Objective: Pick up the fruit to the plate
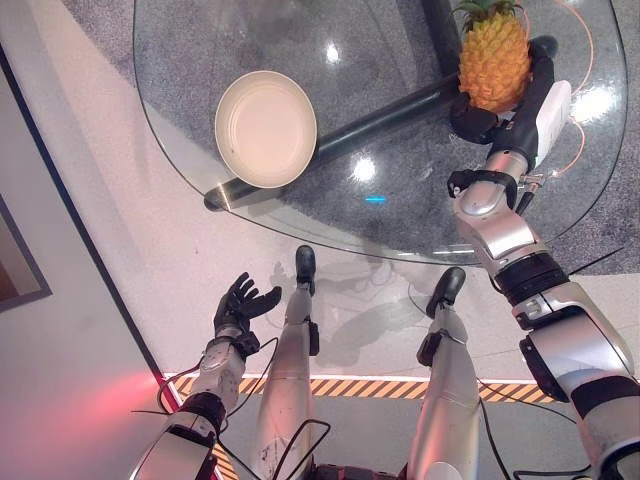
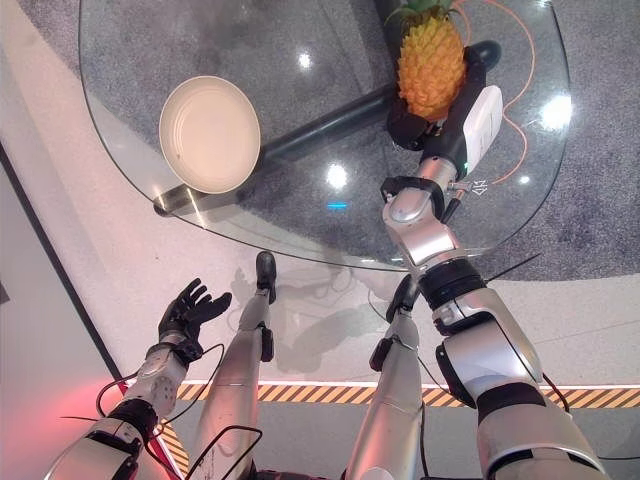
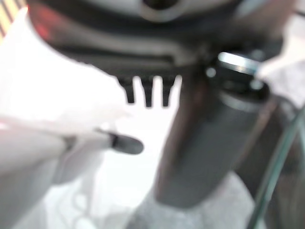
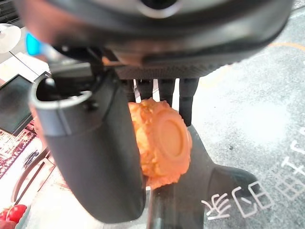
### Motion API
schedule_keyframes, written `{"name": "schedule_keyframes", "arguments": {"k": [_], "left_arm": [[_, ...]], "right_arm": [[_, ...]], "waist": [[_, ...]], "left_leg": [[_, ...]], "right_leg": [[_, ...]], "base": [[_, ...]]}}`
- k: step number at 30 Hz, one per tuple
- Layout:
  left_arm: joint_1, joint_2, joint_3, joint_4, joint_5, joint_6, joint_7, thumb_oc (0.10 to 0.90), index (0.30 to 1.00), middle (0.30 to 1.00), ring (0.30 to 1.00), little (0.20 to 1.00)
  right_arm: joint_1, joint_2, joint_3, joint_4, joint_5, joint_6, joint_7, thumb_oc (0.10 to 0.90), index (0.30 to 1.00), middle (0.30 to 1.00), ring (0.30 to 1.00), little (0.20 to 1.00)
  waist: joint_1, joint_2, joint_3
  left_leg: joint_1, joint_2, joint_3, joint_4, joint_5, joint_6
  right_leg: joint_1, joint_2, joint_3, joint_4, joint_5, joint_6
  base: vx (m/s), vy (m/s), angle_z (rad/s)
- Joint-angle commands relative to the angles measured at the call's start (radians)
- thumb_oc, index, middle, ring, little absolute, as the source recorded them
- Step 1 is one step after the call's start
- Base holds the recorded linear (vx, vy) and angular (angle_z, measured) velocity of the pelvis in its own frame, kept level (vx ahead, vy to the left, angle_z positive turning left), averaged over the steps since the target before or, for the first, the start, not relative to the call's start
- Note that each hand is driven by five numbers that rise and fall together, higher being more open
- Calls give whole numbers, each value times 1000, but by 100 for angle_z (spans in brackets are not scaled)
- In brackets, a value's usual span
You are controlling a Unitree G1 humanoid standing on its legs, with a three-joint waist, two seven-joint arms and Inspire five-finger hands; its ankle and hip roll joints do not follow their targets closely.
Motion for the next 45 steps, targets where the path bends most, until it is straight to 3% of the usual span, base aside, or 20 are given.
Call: {"name": "schedule_keyframes", "arguments": {"k": [1,10,18,28,37,45], "left_arm": [[13,30,-31,17,-43,-37,13,800,900,900,900,900],[-1,37,57,-37,-108,-149,153,800,900,900,900,900],[-103,90,163,-168,-124,-268,311,800,900,900,900,900],[-150,132,281,-292,-93,-462,467,800,900,900,900,900],[-205,142,316,-450,44,-564,513,800,900,900,900,900],[-208,111,313,-618,92,-561,429,800,900,900,900,900]], "right_arm": [[-64,-78,3,-16,-15,-41,-26,100,300,300,300,200],[-38,-77,-11,-90,-63,-57,-21,100,300,300,300,200],[51,-69,-73,-225,-87,-81,-24,100,300,300,300,200],[138,-26,-105,-383,-191,-113,14,100,300,300,300,200],[177,18,-120,-478,-283,-128,39,100,300,300,300,200],[200,29,-139,-525,-359,-146,77,100,300,300,300,200]], "waist": [[9,60,-16],[5,56,-16],[-15,35,-16],[-28,7,-16],[-30,-11,-16],[-27,-18,-16]], "left_leg": [[-13,9,-27,44,-26,26],[-4,11,-27,46,-28,21],[-6,14,-26,55,-34,19],[-20,27,-25,64,-40,12],[-30,33,-23,67,-47,11],[-37,32,-28,76,-54,13]], "right_leg": [[-35,-34,-49,8,38,12],[-32,-34,-43,16,30,11],[-36,-29,-33,26,21,12],[-40,-13,-26,28,11,4],[-36,-3,-27,23,6,2],[-31,-3,-30,21,7,6]], "base": [[0,0,0],[0,0,0],[0,0,0],[0,0,0],[0,-15,-1],[4,-16,0]]}}
